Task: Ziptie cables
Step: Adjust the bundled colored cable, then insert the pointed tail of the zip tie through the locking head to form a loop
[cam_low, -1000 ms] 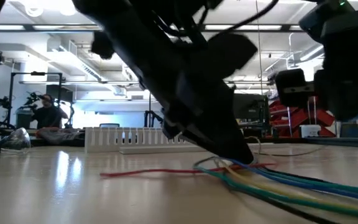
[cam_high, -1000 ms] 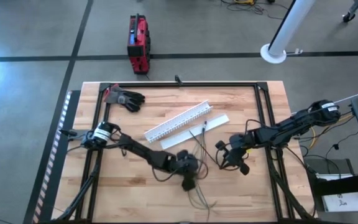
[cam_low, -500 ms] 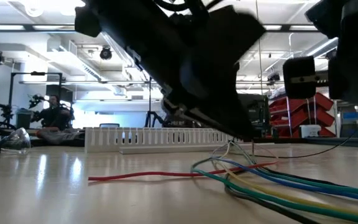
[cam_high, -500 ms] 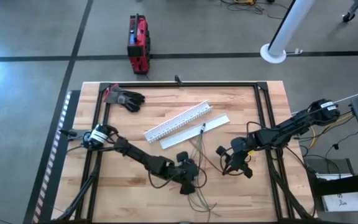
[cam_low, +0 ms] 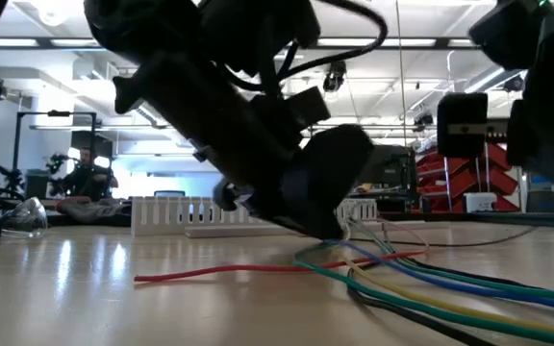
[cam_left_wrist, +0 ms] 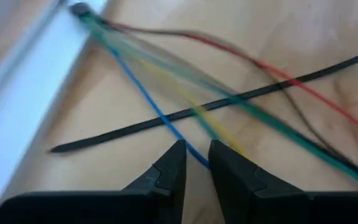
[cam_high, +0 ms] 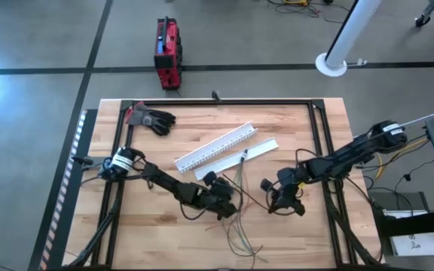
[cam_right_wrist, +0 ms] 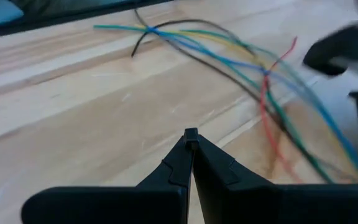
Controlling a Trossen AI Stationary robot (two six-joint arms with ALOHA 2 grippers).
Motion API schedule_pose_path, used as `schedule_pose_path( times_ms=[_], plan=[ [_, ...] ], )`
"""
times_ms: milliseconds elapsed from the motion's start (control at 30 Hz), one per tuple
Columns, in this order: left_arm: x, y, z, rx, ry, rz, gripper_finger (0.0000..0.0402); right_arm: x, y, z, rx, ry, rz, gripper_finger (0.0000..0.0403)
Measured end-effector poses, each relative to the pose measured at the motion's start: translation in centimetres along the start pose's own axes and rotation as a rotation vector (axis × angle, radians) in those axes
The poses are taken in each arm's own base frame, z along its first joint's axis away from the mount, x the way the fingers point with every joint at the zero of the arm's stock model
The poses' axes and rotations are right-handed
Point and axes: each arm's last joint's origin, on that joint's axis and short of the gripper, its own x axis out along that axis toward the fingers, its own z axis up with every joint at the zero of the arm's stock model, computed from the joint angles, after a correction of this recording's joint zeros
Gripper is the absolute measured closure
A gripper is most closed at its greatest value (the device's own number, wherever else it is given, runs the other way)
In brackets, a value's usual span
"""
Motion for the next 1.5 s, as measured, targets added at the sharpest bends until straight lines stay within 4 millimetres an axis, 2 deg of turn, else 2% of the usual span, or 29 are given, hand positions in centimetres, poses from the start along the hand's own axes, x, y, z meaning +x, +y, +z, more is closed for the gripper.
schedule_pose_path(
  times_ms=[133,200,367,533,700,933,1000,1100,1267,1400,1500],
  plan=[
    [-0.9,-2.1,0.5,0.032,0.002,-0.181,0.0342,1.1,0.1,-0.8,0.026,-0.024,0.078,0.0403],
    [-1.6,-2.9,0.7,0.058,0.008,-0.214,0.0342,1.6,0.1,-1.2,0.04,-0.022,0.114,0.0403],
    [-2.9,-3.0,1.0,0.059,0.071,-0.109,0.0342,3.0,-0.6,-1.4,0.085,0.014,0.143,0.0403],
    [-3.4,-1.8,0.2,-0.018,0.147,-0.005,0.0342,3.7,-1.2,-1.3,0.025,0.026,0.137,0.0403],
    [-3.4,-0.5,-0.9,-0.064,0.188,0.069,0.0342,3.8,-1.8,-1.2,-0.044,0.109,0.045,0.0403],
    [-3.1,0.5,-1.7,-0.087,0.185,0.085,0.0342,3.9,-2.2,-1.0,-0.065,0.182,0.016,0.0403],
    [-3.6,0.9,-1.7,-0.078,0.223,0.095,0.0342,3.9,-2.2,-1.0,-0.065,0.183,0.015,0.0403],
    [-5.5,1.7,-1.9,-0.041,0.28,0.157,0.0342,3.9,-2.2,-1.1,-0.065,0.186,0.016,0.0403],
    [-8.2,4.3,-2.5,0.005,0.307,0.275,0.0342,4.0,-2.2,-1.1,-0.068,0.189,0.016,0.0403],
    [-7.9,5.7,-3.9,0.009,0.252,0.239,0.0342,4.0,-2.4,-1.0,-0.071,0.187,0.012,0.0403],
    [-6.9,6.5,-5.0,-0.082,0.174,0.182,0.0342,4.1,-2.5,-0.7,-0.074,0.189,0.0,0.0403]
  ],
)
